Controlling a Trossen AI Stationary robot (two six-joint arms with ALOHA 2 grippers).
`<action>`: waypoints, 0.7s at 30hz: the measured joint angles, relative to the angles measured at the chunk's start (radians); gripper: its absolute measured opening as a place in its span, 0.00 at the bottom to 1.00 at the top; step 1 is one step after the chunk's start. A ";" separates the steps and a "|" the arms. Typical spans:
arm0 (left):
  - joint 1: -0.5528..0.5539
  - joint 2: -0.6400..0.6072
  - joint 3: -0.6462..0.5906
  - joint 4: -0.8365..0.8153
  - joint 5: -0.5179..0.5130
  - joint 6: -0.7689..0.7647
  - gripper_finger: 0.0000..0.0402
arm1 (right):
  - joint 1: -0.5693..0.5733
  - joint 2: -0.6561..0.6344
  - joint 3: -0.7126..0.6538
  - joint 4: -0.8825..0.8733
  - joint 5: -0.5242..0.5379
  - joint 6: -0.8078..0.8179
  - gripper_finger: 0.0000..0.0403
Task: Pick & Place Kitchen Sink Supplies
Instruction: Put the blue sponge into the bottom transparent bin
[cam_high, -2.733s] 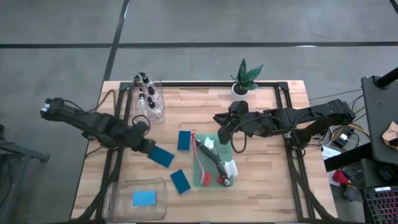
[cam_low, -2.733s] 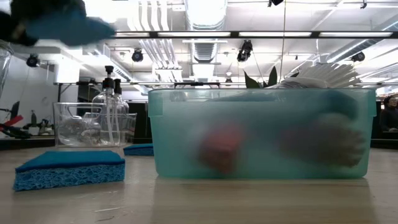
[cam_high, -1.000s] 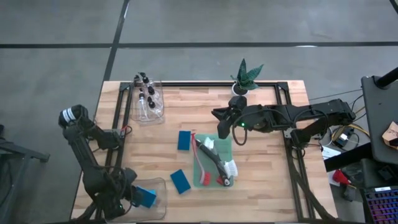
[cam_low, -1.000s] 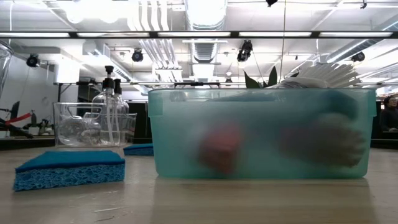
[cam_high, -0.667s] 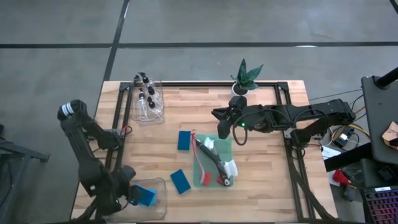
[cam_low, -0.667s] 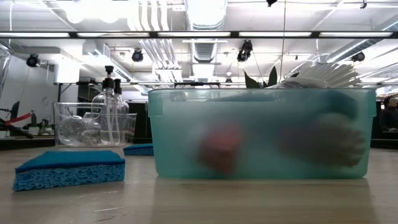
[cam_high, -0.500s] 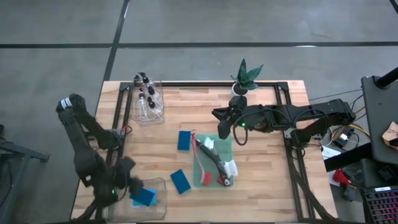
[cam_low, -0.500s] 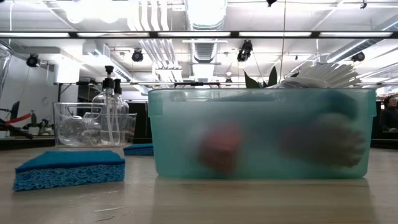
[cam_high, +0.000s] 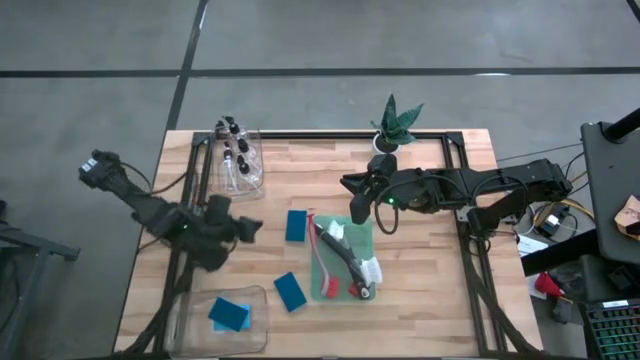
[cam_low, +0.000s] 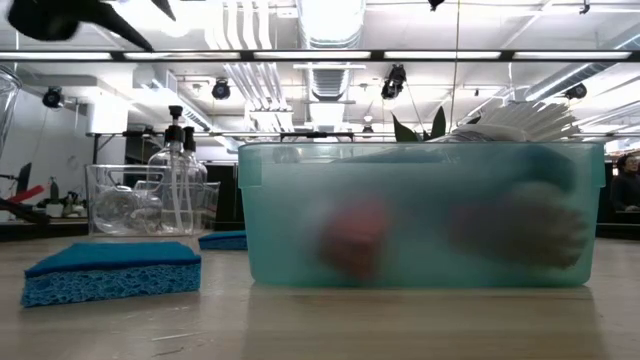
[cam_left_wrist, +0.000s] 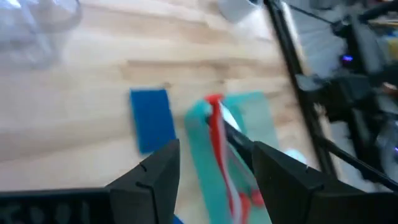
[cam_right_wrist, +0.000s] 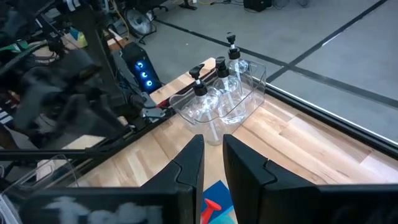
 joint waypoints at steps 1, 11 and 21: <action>0.033 0.004 0.000 -0.001 0.013 0.029 0.47 | 0.000 0.000 0.000 0.000 0.000 0.000 0.14; 0.316 0.099 -0.084 0.127 0.171 0.236 0.47 | 0.000 0.000 0.000 0.008 0.001 0.003 0.14; 0.441 0.204 -0.258 0.452 0.372 0.325 0.47 | 0.001 0.000 0.000 0.008 0.001 0.029 0.14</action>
